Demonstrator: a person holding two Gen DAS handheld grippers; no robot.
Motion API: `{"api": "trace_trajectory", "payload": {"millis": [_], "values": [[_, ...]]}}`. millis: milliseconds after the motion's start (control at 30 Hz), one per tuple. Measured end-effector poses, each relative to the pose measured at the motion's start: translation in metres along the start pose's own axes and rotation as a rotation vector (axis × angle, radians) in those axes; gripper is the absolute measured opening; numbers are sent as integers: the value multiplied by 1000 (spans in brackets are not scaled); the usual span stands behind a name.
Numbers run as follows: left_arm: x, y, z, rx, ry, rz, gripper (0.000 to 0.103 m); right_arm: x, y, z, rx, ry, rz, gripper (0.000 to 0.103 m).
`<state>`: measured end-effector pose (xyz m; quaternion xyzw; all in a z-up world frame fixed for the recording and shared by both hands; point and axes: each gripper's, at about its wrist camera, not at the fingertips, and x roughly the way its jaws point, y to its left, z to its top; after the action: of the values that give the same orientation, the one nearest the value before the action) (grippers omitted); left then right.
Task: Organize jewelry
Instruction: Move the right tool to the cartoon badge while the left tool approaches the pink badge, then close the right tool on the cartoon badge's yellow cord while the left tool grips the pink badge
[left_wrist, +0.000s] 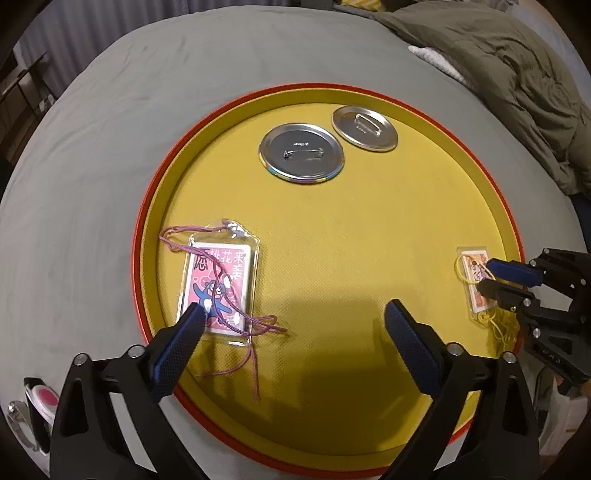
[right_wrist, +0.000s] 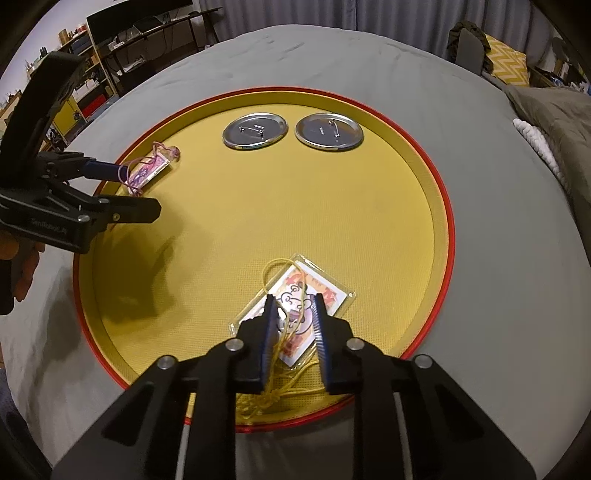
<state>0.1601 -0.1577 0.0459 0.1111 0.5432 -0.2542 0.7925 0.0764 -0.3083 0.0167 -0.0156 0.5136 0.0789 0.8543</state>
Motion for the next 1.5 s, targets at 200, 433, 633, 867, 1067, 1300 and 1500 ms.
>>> {"api": "trace_trajectory", "payload": {"millis": [200,433,633,867,1067,1300,1500], "values": [[-5,5,0,-1,-17,19,46,0,-1,0,8,-6,8,10],[-7,6,0,6,-16,30,38,-1,1,-2,10,-8,12,8],[-5,-10,4,61,-32,53,50,0,1,-1,10,-8,13,8],[3,-22,12,72,-30,58,50,0,1,-2,6,-16,16,8],[11,-23,20,64,-20,83,37,-1,1,-3,-3,-21,18,4],[12,-17,22,51,-38,103,22,1,1,-3,-5,-29,21,3],[12,-24,19,105,-59,107,17,1,2,-2,-3,-30,21,3]]}}
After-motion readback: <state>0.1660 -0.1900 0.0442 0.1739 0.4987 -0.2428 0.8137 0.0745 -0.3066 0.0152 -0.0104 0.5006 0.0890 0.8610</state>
